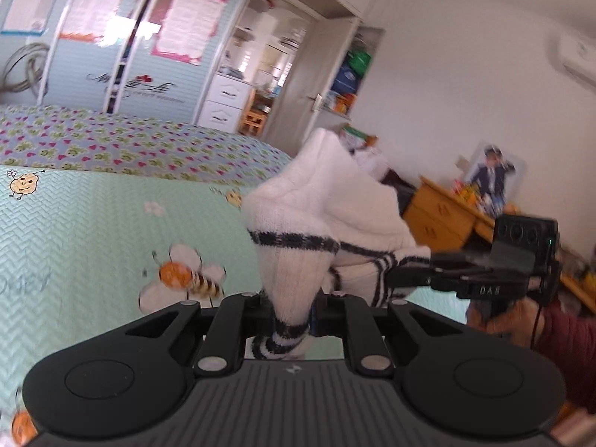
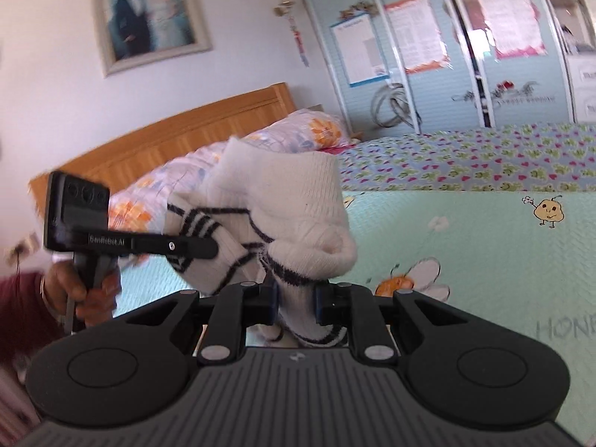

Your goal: Fold clothes

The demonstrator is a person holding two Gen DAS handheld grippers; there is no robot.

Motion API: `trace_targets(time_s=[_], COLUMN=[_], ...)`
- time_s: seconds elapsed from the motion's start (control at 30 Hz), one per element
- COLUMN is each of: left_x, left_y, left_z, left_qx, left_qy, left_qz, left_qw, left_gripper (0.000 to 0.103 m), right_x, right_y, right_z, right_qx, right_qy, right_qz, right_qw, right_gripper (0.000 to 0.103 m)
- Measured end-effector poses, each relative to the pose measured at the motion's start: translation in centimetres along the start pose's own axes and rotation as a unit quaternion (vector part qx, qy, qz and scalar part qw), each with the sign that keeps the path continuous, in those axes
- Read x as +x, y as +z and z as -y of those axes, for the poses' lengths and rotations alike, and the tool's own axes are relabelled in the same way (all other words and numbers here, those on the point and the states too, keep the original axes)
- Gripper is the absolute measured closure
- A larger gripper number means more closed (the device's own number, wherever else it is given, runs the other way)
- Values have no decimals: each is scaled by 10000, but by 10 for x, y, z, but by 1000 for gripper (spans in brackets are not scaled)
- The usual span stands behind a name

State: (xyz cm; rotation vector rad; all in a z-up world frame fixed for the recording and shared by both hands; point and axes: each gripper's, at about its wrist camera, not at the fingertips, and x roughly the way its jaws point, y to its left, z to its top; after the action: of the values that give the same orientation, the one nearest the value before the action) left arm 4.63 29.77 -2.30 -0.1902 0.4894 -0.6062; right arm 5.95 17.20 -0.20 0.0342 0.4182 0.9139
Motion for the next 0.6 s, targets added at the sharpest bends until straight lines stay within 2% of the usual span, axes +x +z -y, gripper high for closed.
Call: trace_targets(time_s=[0.03, 0.1, 0.17, 0.23, 0.27, 0.33, 0.4, 0.43, 0.5, 0.6], left_x=[-10, -21, -30, -39, -47, -64, -81, -87, -95, -92], left_y=[-20, -65, -110, -143, -154, -168, -178, -181, -185, -189], left_z=[9, 17, 23, 25, 23, 17, 10, 8, 6, 0], left_qx=[180, 164, 53, -263, -528, -1230, -1883, -2129, -2533, -3279], left_qy=[11, 50, 91, 100, 84, -44, -129, -99, 246, 553], left_qz=[-89, -478, -913, -1163, -1153, -998, -791, -652, -416, -183], left_qw=[9998, 9987, 9958, 9928, 9919, 9874, 9788, 9748, 9662, 9429], left_gripper=[84, 79, 77, 77, 76, 68, 63, 57, 53, 49], right_x=[-12, -27, -36, -46, -52, -71, -92, -100, -109, -100], right_y=[-16, -57, -101, -142, -156, -167, -170, -172, -176, -187], right_z=[-18, -50, -74, -86, -86, -77, -65, -61, -53, -44], right_qx=[-383, -949, -1242, -1217, -950, 51, 1140, 1506, 2223, 3184], right_qy=[-63, -60, -6, -239, -312, -296, -101, -98, -187, -202], right_qz=[-66, -385, -982, -1471, -1606, -1441, -996, -791, -447, -336], right_qw=[9992, 9947, 9874, 9813, 9819, 9891, 9884, 9854, 9738, 9471], right_gripper=[85, 78, 68, 67, 67, 66, 59, 50, 44, 43])
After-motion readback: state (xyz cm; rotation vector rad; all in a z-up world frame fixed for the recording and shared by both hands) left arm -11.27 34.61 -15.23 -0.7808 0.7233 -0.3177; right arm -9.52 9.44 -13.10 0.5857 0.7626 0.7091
